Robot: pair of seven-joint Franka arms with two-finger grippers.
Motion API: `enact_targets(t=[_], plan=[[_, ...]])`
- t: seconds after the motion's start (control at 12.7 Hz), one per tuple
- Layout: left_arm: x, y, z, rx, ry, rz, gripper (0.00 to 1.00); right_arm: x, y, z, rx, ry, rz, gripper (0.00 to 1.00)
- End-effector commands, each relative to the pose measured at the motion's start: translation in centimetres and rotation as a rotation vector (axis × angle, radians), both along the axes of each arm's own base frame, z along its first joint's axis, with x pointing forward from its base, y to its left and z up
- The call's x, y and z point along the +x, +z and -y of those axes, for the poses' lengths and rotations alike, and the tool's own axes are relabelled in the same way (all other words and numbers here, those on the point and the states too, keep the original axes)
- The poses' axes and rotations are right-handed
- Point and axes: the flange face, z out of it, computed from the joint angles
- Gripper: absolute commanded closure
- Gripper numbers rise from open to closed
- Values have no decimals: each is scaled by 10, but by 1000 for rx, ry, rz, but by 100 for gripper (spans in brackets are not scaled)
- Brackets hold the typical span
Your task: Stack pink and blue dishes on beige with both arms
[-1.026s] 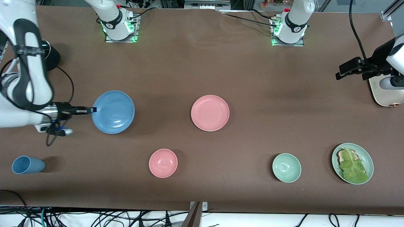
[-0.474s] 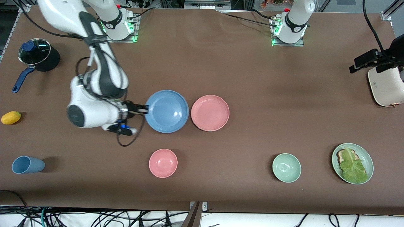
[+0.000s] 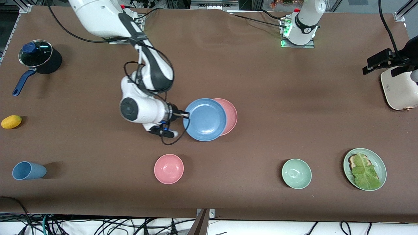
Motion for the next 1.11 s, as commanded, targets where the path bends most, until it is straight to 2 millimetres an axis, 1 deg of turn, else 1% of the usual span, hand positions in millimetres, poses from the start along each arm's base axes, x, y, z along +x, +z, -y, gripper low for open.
enact_targets(t=[0.0,0.16,0.24,0.32,0.39,0.47,0.55,0.63,0.71,0.79,0.87,0.95,1.03], plan=[[-10,3,4,33,-5,-8,0,-7,-26,-30,6,0,-1,100],[-9,2,6,91,-10,-7,0,-14,-31,-38,2,12,-5,100],[-8,1,11,105,-22,-3,0,-16,-33,-38,-1,15,-10,100],[-1,-4,10,105,-20,12,0,-17,-37,-38,-4,18,-15,100],[9,-11,10,106,-24,35,0,-19,-42,-39,-10,19,-26,89],[11,-14,9,106,-24,44,0,-20,-44,-40,-12,21,-30,47],[16,-22,9,106,-18,46,0,-22,-45,-41,-15,30,-30,1],[20,-27,7,106,-14,55,0,-25,-42,-46,-20,44,-22,0],[22,-39,6,107,-19,37,0,-25,-40,-45,-22,49,-19,0],[22,-44,6,107,-19,29,0,-22,-34,-41,-24,48,-16,0],[22,-53,6,109,-20,18,0,-14,-13,-30,-31,44,1,0],[24,-65,7,109,-20,32,0,-1,11,-9,-70,47,29,0],[25,-70,7,110,-15,53,0,6,37,11,-113,61,47,0]])
